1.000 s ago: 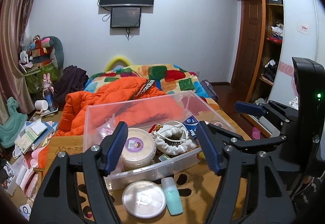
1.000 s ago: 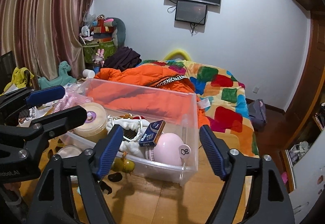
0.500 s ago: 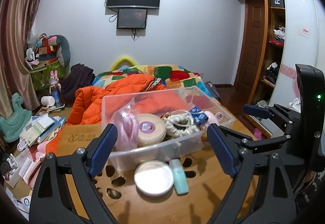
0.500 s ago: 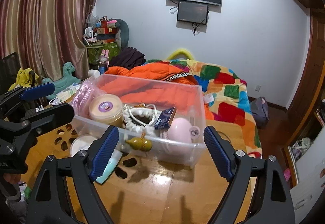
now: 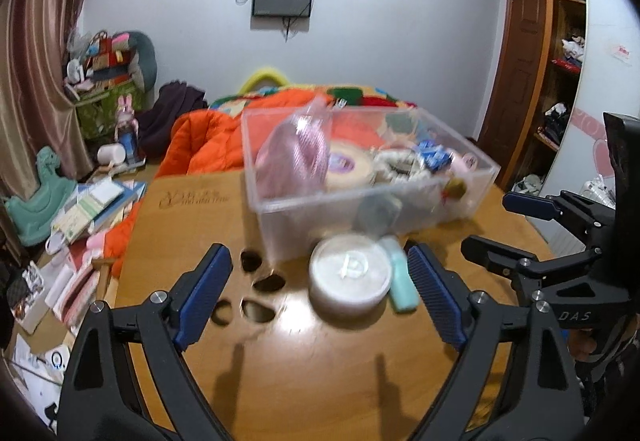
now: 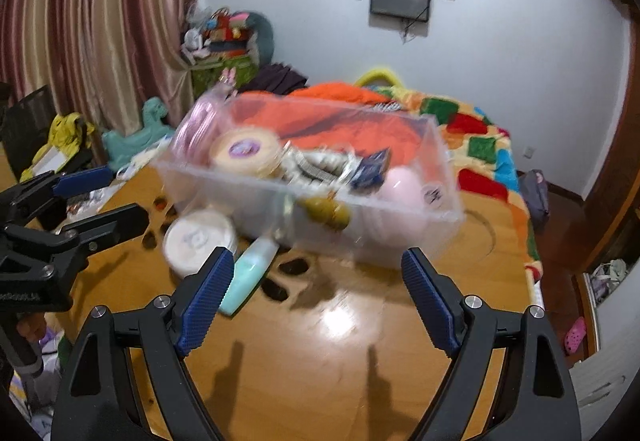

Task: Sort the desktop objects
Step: 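Move the right tool to the mint-green bottle while the left moves to the white round tub, then grasp the mint-green bottle with the right tool while the left grasps the white round tub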

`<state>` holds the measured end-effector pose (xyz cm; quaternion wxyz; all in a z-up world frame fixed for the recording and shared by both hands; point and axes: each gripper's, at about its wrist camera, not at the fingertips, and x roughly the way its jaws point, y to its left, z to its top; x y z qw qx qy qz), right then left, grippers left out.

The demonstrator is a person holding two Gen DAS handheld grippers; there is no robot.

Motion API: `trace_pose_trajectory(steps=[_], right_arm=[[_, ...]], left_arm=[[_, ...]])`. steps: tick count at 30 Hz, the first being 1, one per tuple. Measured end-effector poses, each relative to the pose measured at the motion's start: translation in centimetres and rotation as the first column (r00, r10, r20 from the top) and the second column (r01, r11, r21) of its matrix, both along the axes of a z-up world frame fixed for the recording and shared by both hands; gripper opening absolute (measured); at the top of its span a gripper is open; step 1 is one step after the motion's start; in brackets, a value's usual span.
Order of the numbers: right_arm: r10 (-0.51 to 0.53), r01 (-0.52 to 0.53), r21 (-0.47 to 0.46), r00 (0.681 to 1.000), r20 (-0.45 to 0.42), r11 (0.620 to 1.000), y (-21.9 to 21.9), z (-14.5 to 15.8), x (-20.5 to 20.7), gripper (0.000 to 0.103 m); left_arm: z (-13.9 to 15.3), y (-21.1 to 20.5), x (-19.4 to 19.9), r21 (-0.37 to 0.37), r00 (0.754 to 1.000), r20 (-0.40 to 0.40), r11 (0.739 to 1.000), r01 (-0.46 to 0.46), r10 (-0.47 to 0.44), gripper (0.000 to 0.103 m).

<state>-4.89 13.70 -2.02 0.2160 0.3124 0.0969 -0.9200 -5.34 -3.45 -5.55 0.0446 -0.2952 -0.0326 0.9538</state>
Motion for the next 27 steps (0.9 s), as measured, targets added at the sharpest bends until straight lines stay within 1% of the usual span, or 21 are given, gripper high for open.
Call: trace_pose_trajectory(steps=[5, 10, 15, 19, 20, 23, 27], right_arm=[[0.025, -0.028, 0.030, 0.997, 0.077, 0.999, -1.5, -2.3, -0.5, 0.084], [0.048, -0.055, 0.084, 0.995, 0.082, 0.995, -3.3, -3.6, -0.7, 0.082], [0.063, -0.073, 0.124, 0.994, 0.089, 0.990, -4.8, -4.4, -0.9, 0.080], [0.058, -0.070, 0.174, 0.996, 0.074, 0.982, -5.5, -4.8, -1.0, 0.066], [0.058, -0.071, 0.181, 0.996, 0.075, 0.981, -5.6, -4.9, -1.0, 0.065], [0.054, -0.066, 0.179, 0.996, 0.073, 0.982, -5.4, -4.8, -1.1, 0.059], [0.035, -0.051, 0.167, 0.995, 0.096, 0.985, -4.5, -4.9, -1.7, 0.042]], left_arm=[[-1.7, -0.8, 0.5, -0.001, 0.999, 0.039, 1.000, -0.017, 0.017, 0.091], [-2.8, -2.1, 0.6, 0.017, 0.997, 0.067, 0.999, -0.028, 0.027, 0.091], [-3.2, -2.8, 0.4, 0.054, 0.996, 0.079, 0.998, -0.035, 0.031, 0.091], [-3.5, -3.2, 0.2, 0.074, 0.996, 0.089, 0.997, -0.031, 0.025, 0.090], [-3.6, -3.1, 0.2, 0.076, 0.996, 0.092, 0.997, -0.027, 0.020, 0.090], [-3.6, -2.9, 0.2, 0.071, 0.996, 0.091, 0.997, -0.022, 0.016, 0.090], [-3.8, -2.4, 0.1, 0.071, 0.996, 0.093, 0.997, -0.009, 0.002, 0.091]])
